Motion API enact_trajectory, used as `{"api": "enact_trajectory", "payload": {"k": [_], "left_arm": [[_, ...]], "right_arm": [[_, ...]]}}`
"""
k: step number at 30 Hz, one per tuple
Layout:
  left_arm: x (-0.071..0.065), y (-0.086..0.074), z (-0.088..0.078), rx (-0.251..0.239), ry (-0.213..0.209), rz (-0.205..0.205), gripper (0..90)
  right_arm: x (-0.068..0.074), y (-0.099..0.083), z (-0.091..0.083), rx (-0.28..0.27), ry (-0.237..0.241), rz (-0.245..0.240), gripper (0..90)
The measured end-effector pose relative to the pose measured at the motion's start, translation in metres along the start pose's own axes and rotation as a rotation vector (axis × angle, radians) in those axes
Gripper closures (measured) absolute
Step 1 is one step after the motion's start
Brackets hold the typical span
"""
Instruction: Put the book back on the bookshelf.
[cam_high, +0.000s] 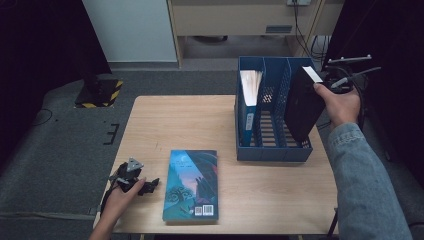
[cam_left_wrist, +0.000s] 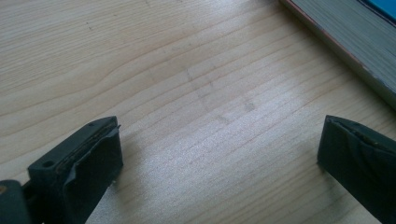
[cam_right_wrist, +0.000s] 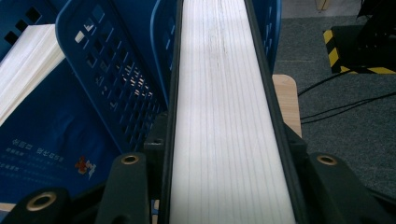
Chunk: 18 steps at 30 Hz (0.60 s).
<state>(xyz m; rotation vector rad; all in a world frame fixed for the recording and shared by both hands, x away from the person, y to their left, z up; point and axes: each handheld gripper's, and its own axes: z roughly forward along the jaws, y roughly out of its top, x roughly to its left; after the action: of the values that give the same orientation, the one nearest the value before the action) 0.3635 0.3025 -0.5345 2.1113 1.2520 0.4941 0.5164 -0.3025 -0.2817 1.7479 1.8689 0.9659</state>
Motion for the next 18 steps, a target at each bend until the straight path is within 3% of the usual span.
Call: {"api": "enact_trajectory", "payload": {"k": [9,18], "left_arm": [[0.000,0.000,0.000,0.000,-0.001,0.002,0.0],[0.000,0.000,0.000,-0.004,-0.003,0.002,0.0]], "right_arm": [[0.000,-0.008,0.018,-0.011,-0.010,-0.019,52.5],[-0.002,-0.019,0.033,-0.011,-0.021,0.004,52.6]]}}
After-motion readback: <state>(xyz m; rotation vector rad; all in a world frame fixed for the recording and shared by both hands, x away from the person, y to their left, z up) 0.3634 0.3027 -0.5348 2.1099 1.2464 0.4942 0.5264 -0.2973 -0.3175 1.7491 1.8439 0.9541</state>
